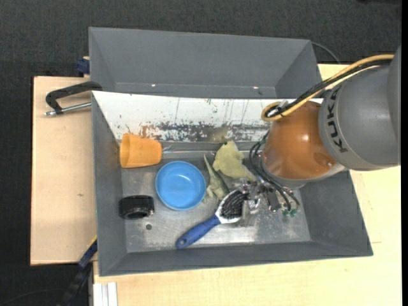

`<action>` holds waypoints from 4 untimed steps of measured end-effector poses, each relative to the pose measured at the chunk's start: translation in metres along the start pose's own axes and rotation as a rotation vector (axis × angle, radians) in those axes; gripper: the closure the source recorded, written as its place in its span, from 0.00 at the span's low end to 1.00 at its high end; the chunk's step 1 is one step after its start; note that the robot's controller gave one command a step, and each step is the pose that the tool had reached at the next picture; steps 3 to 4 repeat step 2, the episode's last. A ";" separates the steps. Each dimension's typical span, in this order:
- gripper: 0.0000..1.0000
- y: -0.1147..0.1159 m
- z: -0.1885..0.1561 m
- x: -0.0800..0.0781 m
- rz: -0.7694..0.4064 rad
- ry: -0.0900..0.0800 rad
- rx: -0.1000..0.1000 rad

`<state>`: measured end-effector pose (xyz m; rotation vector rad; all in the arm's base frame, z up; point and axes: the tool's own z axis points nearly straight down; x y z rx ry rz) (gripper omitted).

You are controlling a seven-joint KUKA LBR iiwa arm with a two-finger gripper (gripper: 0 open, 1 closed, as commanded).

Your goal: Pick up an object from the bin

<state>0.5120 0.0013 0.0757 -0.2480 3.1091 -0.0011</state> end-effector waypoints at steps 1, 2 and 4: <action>1.00 -0.002 -0.118 0.006 0.002 0.010 -0.001; 1.00 -0.012 -0.277 -0.036 0.004 0.007 0.000; 1.00 -0.012 -0.277 -0.036 0.004 0.007 0.000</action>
Offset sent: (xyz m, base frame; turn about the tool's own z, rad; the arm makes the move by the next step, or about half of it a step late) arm -0.0107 -0.0038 0.1128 0.0019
